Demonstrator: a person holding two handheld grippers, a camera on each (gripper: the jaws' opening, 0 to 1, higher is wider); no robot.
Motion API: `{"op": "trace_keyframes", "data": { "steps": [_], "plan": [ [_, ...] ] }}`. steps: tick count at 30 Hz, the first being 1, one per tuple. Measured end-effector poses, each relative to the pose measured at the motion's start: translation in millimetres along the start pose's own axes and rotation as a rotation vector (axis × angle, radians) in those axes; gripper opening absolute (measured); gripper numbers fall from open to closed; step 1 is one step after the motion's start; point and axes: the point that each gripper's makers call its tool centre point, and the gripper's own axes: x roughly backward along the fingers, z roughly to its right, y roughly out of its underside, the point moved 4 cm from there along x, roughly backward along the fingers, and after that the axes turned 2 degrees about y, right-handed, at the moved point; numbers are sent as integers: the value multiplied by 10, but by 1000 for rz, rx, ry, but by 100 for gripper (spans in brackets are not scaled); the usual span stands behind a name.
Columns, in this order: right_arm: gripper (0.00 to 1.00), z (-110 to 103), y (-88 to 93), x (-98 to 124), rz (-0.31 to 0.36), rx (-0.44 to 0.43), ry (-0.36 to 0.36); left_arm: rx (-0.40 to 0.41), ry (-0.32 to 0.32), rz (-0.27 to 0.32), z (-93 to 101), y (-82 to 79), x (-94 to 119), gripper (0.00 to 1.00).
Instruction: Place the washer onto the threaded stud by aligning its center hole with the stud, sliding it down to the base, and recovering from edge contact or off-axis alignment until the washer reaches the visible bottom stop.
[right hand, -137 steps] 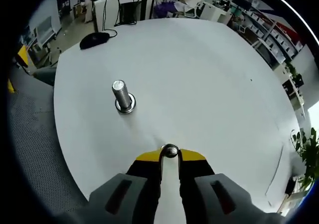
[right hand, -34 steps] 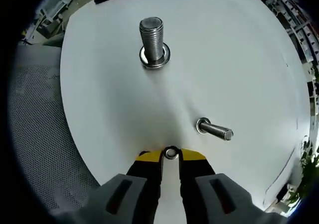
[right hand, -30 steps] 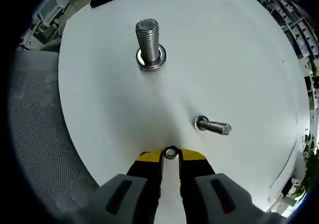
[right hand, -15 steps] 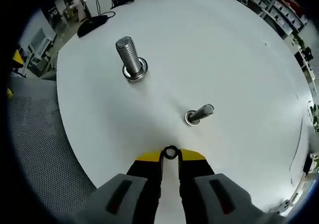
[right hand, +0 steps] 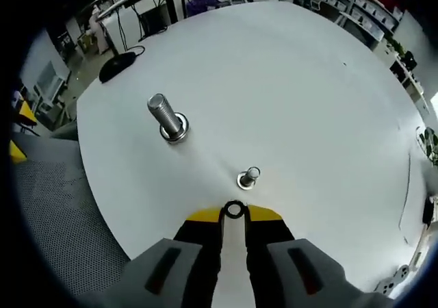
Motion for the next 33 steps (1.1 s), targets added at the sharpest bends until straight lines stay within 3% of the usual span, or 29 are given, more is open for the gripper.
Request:
{"op": "trace_keyframes", "data": {
  "steps": [6,26,33],
  "plan": [
    [14,42,-45,69,37,-11,15,-1,-1,0,0,-1,2,25],
    [14,122,-287,272,193,84,103,-6,-4,-1,-4,-3,5,25],
    [14,71,-332,214,182,114,95,-6,-1,-2,0,-1,5,25]
  ]
}}
